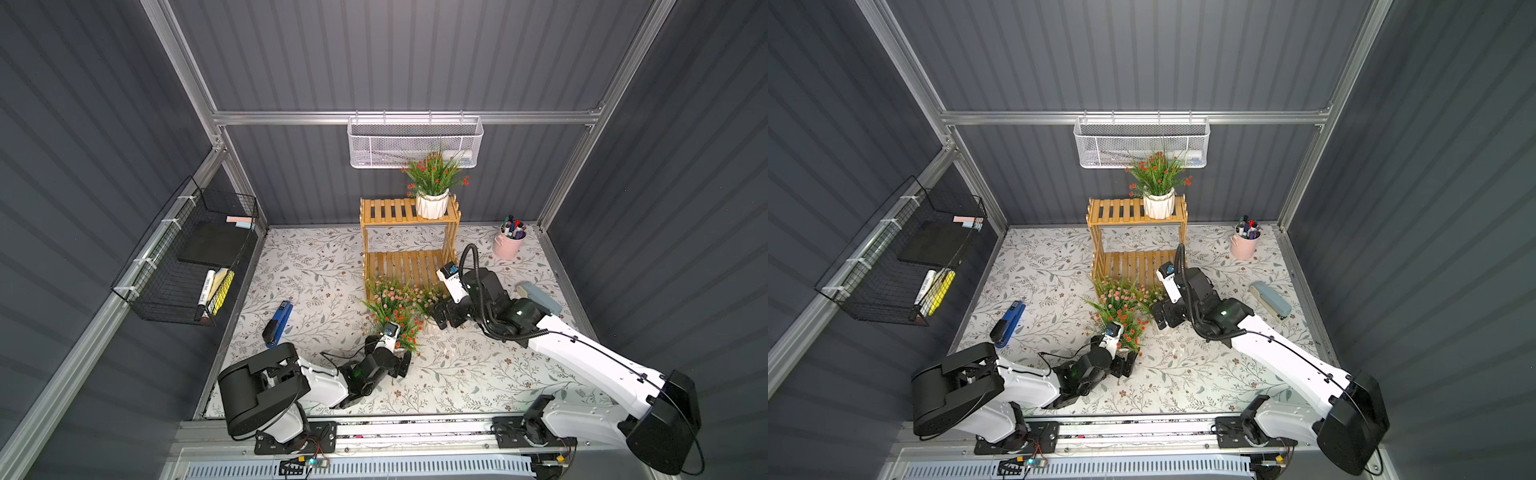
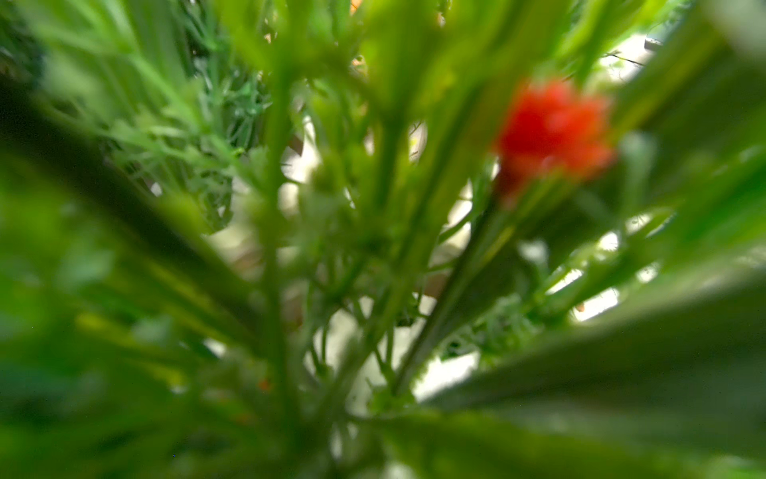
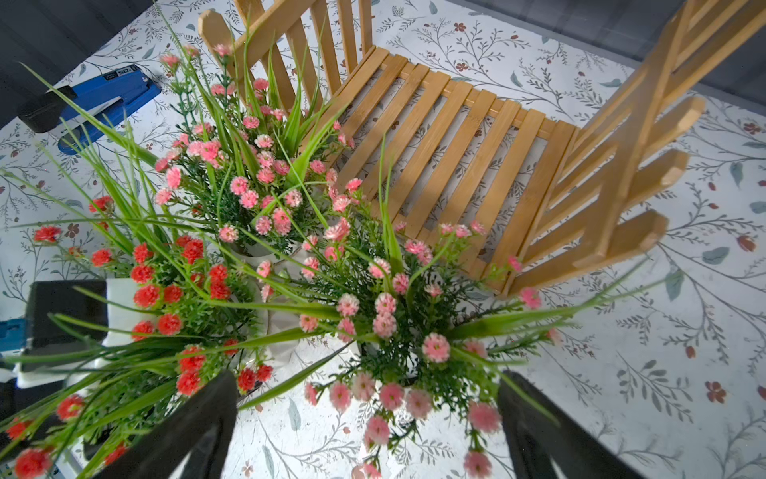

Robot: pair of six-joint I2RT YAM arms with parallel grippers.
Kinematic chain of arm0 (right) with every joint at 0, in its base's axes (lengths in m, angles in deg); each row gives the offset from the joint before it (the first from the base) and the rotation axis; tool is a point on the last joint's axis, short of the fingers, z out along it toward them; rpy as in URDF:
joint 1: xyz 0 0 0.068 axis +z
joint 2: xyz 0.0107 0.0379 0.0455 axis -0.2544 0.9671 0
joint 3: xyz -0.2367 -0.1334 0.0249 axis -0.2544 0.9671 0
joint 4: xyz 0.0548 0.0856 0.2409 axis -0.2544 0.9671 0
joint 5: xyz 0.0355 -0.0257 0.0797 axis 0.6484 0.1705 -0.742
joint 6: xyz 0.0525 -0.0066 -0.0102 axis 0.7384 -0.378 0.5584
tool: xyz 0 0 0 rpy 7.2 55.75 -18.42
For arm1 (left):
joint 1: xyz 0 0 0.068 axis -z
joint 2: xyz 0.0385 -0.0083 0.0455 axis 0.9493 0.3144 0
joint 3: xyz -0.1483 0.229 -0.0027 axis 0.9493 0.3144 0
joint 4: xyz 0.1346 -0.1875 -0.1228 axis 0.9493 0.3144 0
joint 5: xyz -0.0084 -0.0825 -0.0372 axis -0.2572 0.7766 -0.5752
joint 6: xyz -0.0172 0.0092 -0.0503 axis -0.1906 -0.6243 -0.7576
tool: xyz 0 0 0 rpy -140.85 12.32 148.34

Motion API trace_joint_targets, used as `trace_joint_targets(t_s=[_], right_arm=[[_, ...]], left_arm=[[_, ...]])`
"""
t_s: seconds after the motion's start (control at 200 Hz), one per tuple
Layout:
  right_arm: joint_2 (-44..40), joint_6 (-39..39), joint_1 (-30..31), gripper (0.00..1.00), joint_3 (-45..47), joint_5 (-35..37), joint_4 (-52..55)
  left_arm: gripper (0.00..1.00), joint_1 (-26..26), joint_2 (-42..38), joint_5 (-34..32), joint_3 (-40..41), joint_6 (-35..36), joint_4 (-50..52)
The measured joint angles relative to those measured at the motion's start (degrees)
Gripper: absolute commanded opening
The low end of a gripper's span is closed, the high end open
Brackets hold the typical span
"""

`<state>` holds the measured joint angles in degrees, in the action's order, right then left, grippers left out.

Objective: Place the baby's breath potted plants on the rack by color
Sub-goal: Pick up the baby's breath potted plant from the center of the board.

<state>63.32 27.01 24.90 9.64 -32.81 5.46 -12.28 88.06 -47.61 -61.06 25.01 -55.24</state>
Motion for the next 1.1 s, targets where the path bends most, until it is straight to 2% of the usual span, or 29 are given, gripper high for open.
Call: trace_joint_targets(t_s=[0.28,0.79,1.101], right_arm=[[-0.04,0.00,0.00,0.99,0.17,0.02,0.00],[-1.20,0.24,0.00,0.99,1.29,2.32,-0.55],[-1.95,0.24,0.00,0.99,2.29,3.96,-1.73]], left_arm=[[0.79,0.00,-2.56,0.96,0.39,-0.02,2.71],[0.78,0.00,-17.09,1.03,0.76,-0.46,15.13],[0.79,0.00,-24.41,0.42,-4.72,-1.86,30.38]])
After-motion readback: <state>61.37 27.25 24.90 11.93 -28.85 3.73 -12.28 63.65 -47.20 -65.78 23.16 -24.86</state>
